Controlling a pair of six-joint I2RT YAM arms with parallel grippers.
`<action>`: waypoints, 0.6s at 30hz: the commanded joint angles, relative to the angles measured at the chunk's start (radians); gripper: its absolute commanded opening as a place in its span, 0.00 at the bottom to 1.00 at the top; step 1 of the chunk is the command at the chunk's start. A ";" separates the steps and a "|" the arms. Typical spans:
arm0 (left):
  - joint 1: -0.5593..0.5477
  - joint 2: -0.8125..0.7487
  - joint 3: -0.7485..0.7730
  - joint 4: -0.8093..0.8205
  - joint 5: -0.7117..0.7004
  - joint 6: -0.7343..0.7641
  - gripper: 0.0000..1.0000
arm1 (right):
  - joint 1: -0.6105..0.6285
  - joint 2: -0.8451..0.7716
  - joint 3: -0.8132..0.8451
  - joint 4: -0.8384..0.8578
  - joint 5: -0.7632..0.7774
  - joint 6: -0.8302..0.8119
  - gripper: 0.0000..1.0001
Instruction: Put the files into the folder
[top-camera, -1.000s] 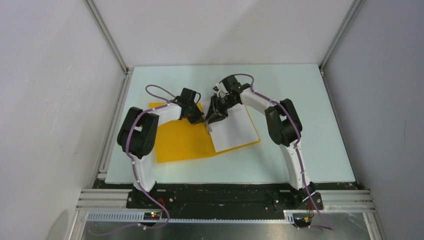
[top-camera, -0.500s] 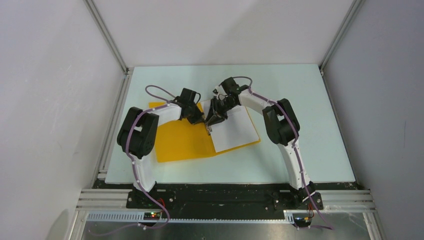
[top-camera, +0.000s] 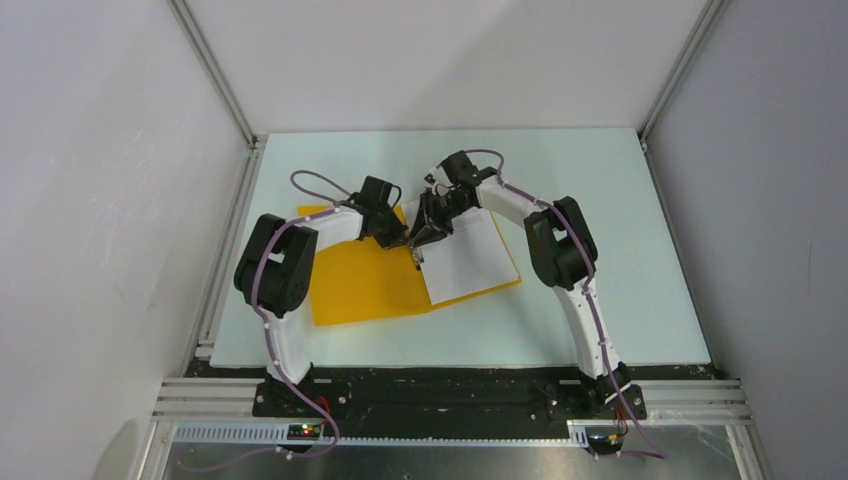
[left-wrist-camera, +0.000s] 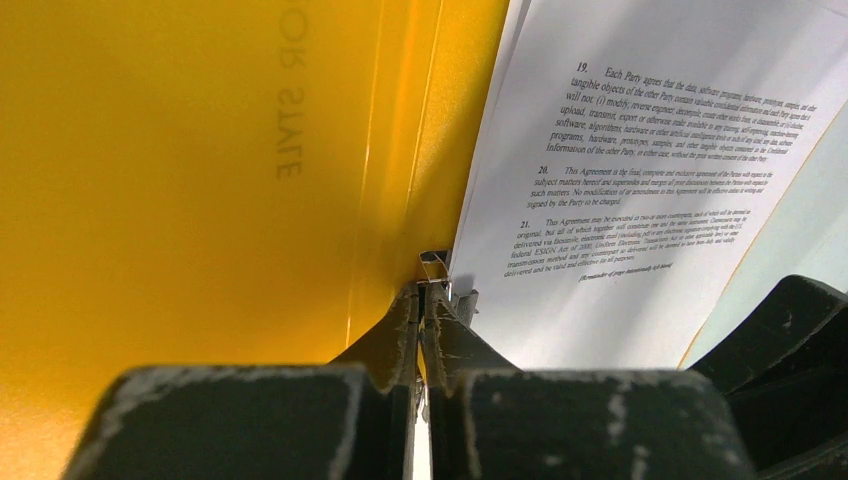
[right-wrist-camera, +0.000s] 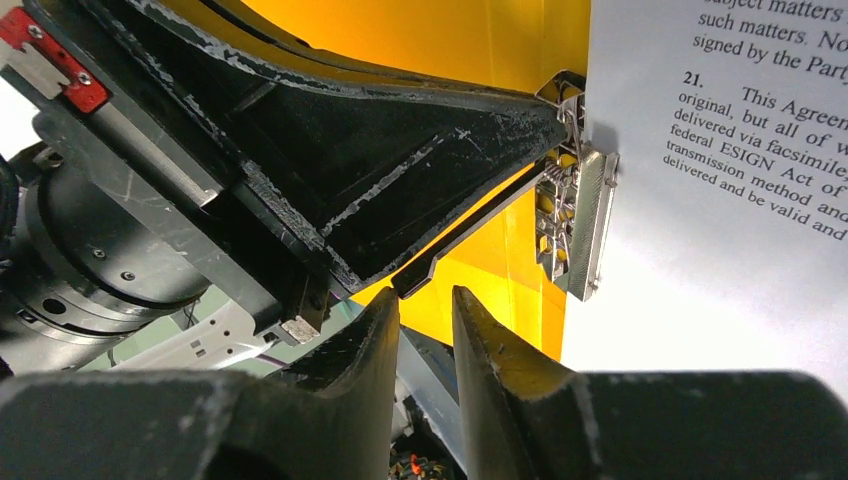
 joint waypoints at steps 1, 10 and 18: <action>-0.019 0.020 -0.026 -0.030 -0.004 -0.009 0.03 | -0.001 0.013 0.034 0.019 0.007 0.015 0.31; -0.021 0.018 -0.027 -0.029 -0.007 -0.005 0.03 | -0.002 0.014 0.004 0.054 -0.038 0.045 0.32; -0.021 0.024 -0.025 -0.030 -0.006 -0.003 0.03 | -0.003 0.013 0.009 0.080 -0.074 0.070 0.31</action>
